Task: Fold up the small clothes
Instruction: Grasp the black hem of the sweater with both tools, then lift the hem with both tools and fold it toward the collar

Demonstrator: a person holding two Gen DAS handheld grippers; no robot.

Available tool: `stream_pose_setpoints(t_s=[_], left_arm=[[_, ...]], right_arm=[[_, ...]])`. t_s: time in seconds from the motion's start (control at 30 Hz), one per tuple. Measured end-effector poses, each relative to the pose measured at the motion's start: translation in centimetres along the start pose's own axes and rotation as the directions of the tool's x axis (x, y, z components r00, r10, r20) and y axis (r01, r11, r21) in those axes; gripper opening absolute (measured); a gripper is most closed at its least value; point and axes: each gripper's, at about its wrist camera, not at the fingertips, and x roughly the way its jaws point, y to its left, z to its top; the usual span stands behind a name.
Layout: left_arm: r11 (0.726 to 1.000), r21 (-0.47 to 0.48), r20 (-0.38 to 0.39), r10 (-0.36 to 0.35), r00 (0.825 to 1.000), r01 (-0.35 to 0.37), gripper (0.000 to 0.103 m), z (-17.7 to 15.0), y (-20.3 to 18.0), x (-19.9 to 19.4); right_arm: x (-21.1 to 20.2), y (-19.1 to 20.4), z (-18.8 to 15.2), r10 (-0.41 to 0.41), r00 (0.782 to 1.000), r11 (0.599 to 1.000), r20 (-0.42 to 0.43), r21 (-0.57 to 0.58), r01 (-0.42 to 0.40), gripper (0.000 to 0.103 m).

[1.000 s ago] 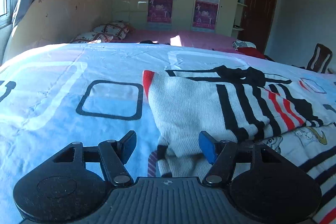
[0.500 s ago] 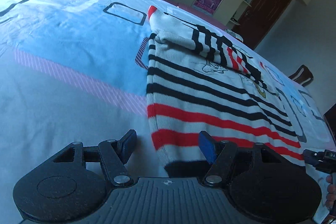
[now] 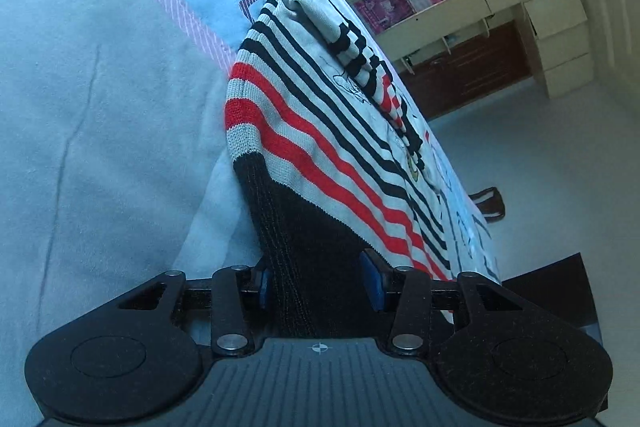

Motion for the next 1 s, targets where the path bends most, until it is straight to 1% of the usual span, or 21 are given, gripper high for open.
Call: stream_pose_setpoints(t_s=[0.03, 0.07, 0.17, 0.27, 0.3, 0.33, 0.4, 0.53, 0.57, 0.63, 0.67, 0.7, 0.73, 0.77, 0.8, 0.83, 0.9, 1.0], left_arm=[[1.000, 0.003, -0.005, -0.006, 1.000, 0.006, 0.037, 0.1, 0.1, 0.3], [1.000, 0.004, -0.008, -0.017, 1.000, 0.017, 0.036, 0.2, 0.2, 0.5], [1.000, 0.004, -0.019, -0.028, 0.999, 0.028, 0.028, 0.6, 0.4, 1.1], [0.999, 0.034, -0.026, -0.019, 0.999, 0.020, 0.023, 0.8, 0.2, 1.2], [0.999, 0.052, -0.025, 0.000, 1.000, 0.001, 0.016, 0.8, 0.0, 1.1], [0.997, 0.074, -0.021, 0.028, 0.999, -0.027, 0.008, 0.7, -0.2, 1.1], [0.991, 0.120, -0.007, 0.060, 0.998, -0.058, 0.007, 0.6, -0.7, 1.1], [0.969, 0.217, 0.047, 0.113, 0.992, -0.121, 0.004, 0.1, -2.1, 0.6], [0.965, 0.232, 0.072, 0.111, 0.991, -0.125, 0.004, 0.1, -2.5, 0.1], [0.963, 0.235, 0.121, 0.103, 0.987, -0.130, 0.004, 0.1, -2.8, -1.1], [0.966, 0.229, 0.129, 0.096, 0.987, -0.124, 0.004, 0.2, -2.5, -1.6], [0.963, 0.230, 0.126, 0.115, 0.985, -0.142, 0.004, 0.3, -2.3, -1.7], [0.952, 0.244, 0.106, 0.161, 0.981, -0.182, 0.004, 0.2, -1.8, -1.2], [0.953, 0.247, 0.102, 0.157, 0.982, -0.177, 0.004, 0.1, -1.3, -1.0], [0.960, 0.227, 0.104, 0.143, 0.984, -0.163, 0.004, 0.2, -0.9, -1.0], [0.961, 0.223, 0.101, 0.143, 0.985, -0.163, 0.004, 0.3, -0.9, -1.1], [0.954, 0.243, 0.114, 0.151, 0.982, -0.175, 0.004, 0.4, -1.5, -1.2], [0.965, 0.220, 0.159, 0.109, 0.981, -0.143, 0.004, 0.9, -2.4, -2.2]], right_arm=[[0.3, -0.3, 0.1, 0.015, 1.000, 1.000, -0.008, 0.017, -0.015, 0.024], [0.6, -0.3, 0.3, 0.026, 0.999, 0.999, -0.019, 0.023, -0.025, 0.024], [1.0, -0.3, 0.6, 0.051, 0.998, 0.998, -0.045, 0.035, -0.049, 0.023], [1.3, 0.0, 0.4, 0.053, 0.996, 0.999, -0.071, 0.001, -0.053, 0.023], [1.5, 0.1, 0.4, 0.050, 0.996, 0.999, -0.077, -0.007, -0.051, 0.021], [1.7, 0.3, 0.3, 0.043, 0.996, 0.999, -0.076, -0.020, -0.044, 0.016], [2.1, 1.0, 0.1, -0.009, 0.998, 0.997, -0.055, -0.076, 0.005, 0.007], [2.1, 2.8, -0.5, -0.073, 0.997, 0.978, -0.007, -0.194, 0.071, 0.007], [1.6, 3.5, -0.7, -0.074, 0.997, 0.971, 0.015, -0.228, 0.075, 0.007], [0.2, 4.8, -0.7, -0.044, 0.998, 0.955, 0.051, -0.291, 0.057, 0.007], [-0.3, 5.2, -0.6, -0.050, 0.997, 0.947, 0.060, -0.315, 0.067, 0.007], [-0.3, 5.0, -0.4, -0.077, 0.996, 0.941, 0.054, -0.327, 0.090, 0.007], [0.2, 4.5, -0.2, -0.117, 0.993, 0.938, 0.035, -0.323, 0.122, 0.007], [0.9, 3.5, -0.1, -0.165, 0.986, 0.937, 0.006, -0.311, 0.158, 0.006], [1.3, 2.6, -0.1, -0.143, 0.990, 0.948, 0.000, -0.286, 0.137, 0.005], [1.3, 2.2, 0.0, -0.129, 0.992, 0.957, -0.002, -0.261, 0.124, 0.006], [0.8, 3.1, -0.2, -0.138, 0.990, 0.946, 0.026, -0.293, 0.139, 0.006], [-0.4, 5.1, -0.1, -0.105, 0.991, 0.929, 0.079, -0.347, 0.126, 0.006]])
